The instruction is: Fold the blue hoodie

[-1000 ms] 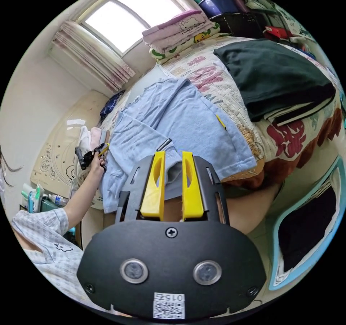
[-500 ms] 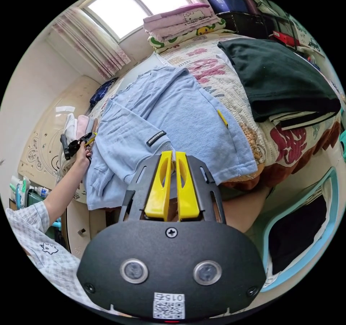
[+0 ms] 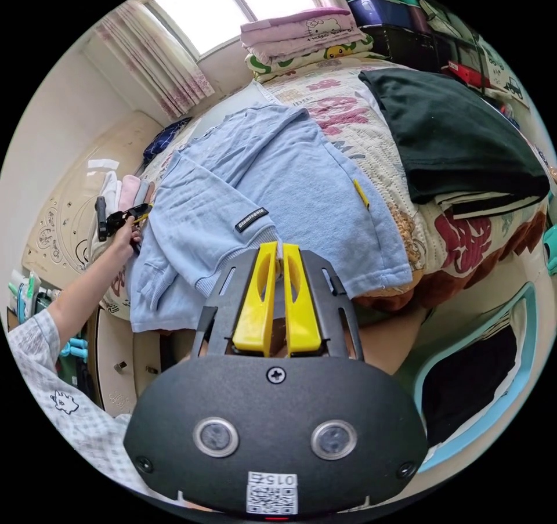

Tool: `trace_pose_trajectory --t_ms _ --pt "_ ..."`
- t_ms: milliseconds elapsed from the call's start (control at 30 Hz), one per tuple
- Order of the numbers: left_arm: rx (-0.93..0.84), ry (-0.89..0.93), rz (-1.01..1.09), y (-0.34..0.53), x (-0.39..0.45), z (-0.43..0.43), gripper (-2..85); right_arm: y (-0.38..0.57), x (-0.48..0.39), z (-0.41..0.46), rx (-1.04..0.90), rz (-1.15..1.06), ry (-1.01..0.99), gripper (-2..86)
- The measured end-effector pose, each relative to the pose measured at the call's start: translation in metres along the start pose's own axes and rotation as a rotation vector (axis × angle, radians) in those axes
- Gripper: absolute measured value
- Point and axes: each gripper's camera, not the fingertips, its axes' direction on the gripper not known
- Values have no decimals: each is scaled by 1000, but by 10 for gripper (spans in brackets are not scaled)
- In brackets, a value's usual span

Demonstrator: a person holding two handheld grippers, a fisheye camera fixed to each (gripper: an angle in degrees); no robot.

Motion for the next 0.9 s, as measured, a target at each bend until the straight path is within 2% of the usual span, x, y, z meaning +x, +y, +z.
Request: trace_pose_trajectory --t_ms 167,300,467,567,767,900 --pt "-41 -14 121 -6 9 -17 1 6 -27 -35 -2 -68 91 9" --pt "-27 13 120 -2 4 -44 -3 7 -28 -62 -5 -76 75 11" --pt "191 119 224 -3 18 -115 14 -3 -33 -106 -74 -125 57 21" --pt "198 144 291 -32 30 -130 58 -23 -25 -141 -161 -197 -28 32" --pt "146 172 294 -104 44 -101 79 -112 2 -230 32 -213 -116 60" --pt "77 158 238 -150 56 -53 90 -189 -13 -230 82 -237 -123 84"
